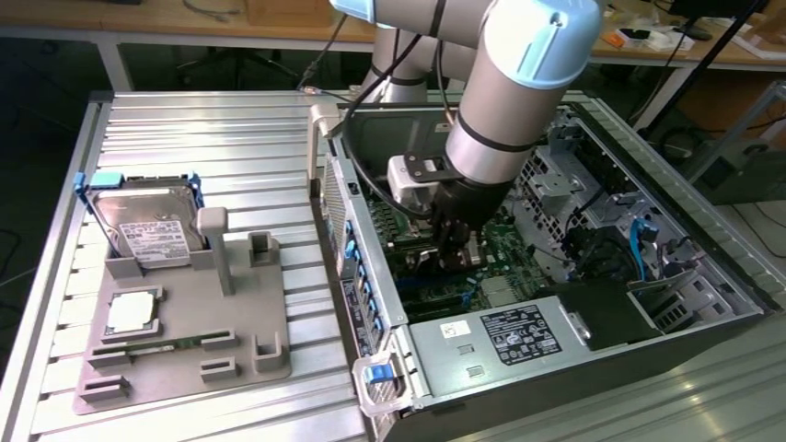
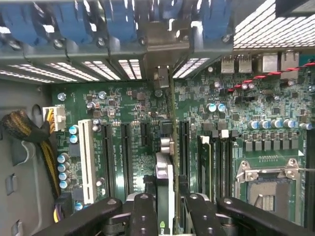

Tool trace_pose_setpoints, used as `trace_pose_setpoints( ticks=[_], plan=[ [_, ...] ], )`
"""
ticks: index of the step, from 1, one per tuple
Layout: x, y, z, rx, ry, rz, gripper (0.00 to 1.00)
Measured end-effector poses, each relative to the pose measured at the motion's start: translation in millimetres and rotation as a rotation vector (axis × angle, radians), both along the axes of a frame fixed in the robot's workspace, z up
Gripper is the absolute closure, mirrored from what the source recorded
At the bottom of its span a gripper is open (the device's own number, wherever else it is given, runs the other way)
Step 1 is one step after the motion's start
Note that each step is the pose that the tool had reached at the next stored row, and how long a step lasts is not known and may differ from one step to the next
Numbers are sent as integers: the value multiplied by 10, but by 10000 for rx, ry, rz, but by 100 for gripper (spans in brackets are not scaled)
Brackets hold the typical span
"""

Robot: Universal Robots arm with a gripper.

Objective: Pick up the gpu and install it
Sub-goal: 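Insert the gpu into the slot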

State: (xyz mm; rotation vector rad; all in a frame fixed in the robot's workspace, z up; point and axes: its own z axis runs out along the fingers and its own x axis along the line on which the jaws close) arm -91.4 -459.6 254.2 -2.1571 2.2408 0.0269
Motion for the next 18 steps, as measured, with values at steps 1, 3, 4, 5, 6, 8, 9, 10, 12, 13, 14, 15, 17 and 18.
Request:
trace_pose_setpoints(
  ticks=[1, 3, 4, 5, 6, 8, 9, 10, 12, 13, 14, 15, 17, 18],
  plan=[
    [0, 0, 2, -5, 3, -1, 73],
    [0, 0, 2, -5, 3, -1, 73],
    [0, 0, 2, -4, 3, -2, 73],
    [0, 0, 2, -5, 3, -1, 73],
    [0, 0, 2, -4, 3, -1, 73],
    [-1, -14, 3, 10, 4, -1, 73],
    [0, -22, 2, 16, 4, -1, 73],
    [-1, -28, 0, 20, 4, -2, 73],
    [-1, -29, -11, 35, 2, -3, 73],
    [-1, -30, -18, 47, 5, -1, 73],
    [-1, -29, -27, 63, 10, -1, 73],
    [-1, -30, -37, 73, 20, -1, 73],
    [-1, -31, -50, 80, 77, 0, 73],
    [0, -32, -55, 96, 132, 0, 73]
  ],
)
